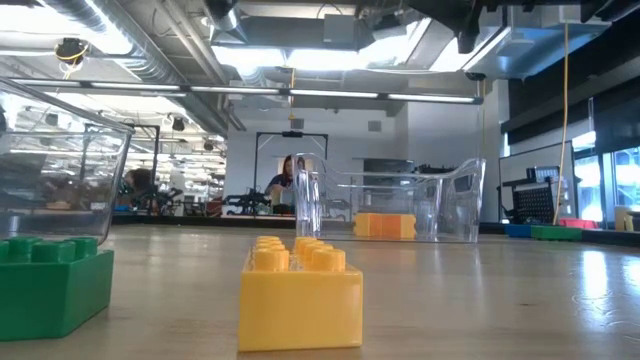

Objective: Sort & place blocks by color
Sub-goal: Put the yellow game piece into the center transparent bin

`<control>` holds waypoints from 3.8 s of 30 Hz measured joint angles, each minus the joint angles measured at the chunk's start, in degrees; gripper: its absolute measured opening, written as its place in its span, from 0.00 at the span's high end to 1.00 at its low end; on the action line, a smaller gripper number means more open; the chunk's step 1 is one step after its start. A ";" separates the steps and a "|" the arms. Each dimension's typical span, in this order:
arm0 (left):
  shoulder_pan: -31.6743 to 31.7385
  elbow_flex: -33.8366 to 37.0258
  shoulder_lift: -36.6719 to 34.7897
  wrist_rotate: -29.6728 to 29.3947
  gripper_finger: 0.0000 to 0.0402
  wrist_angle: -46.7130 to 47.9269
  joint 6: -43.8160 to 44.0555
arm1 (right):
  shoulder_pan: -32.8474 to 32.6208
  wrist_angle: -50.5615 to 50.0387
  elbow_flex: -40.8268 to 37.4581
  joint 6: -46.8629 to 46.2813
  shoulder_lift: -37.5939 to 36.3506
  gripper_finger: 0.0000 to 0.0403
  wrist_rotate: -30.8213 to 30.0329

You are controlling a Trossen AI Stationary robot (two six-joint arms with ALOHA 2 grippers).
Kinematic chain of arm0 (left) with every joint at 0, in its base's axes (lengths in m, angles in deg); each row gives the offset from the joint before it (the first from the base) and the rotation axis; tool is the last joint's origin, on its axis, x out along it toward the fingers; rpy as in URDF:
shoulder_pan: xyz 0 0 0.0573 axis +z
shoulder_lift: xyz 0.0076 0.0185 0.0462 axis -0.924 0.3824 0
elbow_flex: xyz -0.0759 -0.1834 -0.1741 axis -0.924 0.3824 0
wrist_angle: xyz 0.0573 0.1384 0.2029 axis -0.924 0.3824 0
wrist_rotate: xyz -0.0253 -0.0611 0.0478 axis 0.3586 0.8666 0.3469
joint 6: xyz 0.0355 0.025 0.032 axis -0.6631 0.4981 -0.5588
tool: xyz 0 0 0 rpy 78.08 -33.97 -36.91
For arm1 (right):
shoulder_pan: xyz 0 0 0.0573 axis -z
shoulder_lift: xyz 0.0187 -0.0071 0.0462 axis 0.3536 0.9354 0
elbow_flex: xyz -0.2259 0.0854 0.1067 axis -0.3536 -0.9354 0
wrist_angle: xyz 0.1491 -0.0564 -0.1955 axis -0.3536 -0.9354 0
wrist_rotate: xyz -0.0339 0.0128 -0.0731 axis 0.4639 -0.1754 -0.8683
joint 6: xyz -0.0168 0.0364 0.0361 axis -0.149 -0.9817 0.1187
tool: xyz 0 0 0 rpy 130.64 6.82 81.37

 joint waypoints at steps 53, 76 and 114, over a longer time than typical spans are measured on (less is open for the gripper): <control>-19.99 -47.77 68.08 -4.21 0.32 25.79 -51.36 | 0.07 1.81 0.02 6.02 -5.49 0.32 -0.16; -14.43 -47.63 66.43 -0.33 0.69 30.87 -28.58 | 0.07 0.30 0.02 6.06 -5.47 0.32 -0.10; 4.53 24.72 -19.35 -18.00 0.69 -23.98 7.43 | 0.02 -2.71 0.04 -3.83 -3.61 0.32 -0.01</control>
